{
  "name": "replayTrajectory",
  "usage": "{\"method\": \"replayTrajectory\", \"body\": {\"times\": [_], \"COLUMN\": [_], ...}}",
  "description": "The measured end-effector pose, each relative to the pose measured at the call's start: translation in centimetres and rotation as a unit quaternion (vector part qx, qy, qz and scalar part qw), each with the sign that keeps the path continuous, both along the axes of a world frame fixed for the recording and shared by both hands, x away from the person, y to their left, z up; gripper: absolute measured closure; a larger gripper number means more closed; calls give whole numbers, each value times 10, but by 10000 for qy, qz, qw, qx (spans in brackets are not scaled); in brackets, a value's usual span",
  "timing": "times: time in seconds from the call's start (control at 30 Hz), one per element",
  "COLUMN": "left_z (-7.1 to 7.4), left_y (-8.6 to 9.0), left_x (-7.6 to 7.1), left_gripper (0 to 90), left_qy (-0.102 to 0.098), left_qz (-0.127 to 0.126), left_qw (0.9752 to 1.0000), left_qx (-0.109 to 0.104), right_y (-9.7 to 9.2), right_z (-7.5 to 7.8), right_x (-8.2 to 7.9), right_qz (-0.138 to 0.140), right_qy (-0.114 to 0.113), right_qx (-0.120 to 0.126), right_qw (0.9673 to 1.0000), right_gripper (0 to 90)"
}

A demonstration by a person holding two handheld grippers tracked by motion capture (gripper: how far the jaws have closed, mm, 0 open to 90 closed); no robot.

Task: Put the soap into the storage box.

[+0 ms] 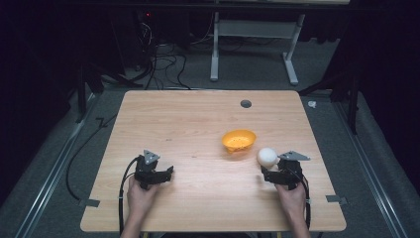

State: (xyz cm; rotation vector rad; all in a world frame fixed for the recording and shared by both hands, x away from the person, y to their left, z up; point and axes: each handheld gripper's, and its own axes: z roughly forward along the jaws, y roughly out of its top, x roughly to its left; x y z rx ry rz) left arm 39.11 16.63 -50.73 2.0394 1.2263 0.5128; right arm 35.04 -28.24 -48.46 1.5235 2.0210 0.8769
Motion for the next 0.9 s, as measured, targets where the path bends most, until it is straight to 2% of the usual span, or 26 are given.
{"method": "replayTrajectory", "body": {"times": [0.4, 0.9], "left_z": [0, 0], "left_y": [0, 0], "left_x": [0, 0], "left_gripper": [199, 199], "left_qy": [2, 1], "left_qz": [0, 0], "left_qw": [10000, 10000], "left_qx": [-1, -2], "right_y": [5, 8], "right_z": [1, -8], "right_x": [14, 30], "right_qz": [-33, -181], "right_qy": [24, 103], "right_qx": [-21, -22], "right_qw": [10000, 9998], "right_gripper": [159, 166]}}
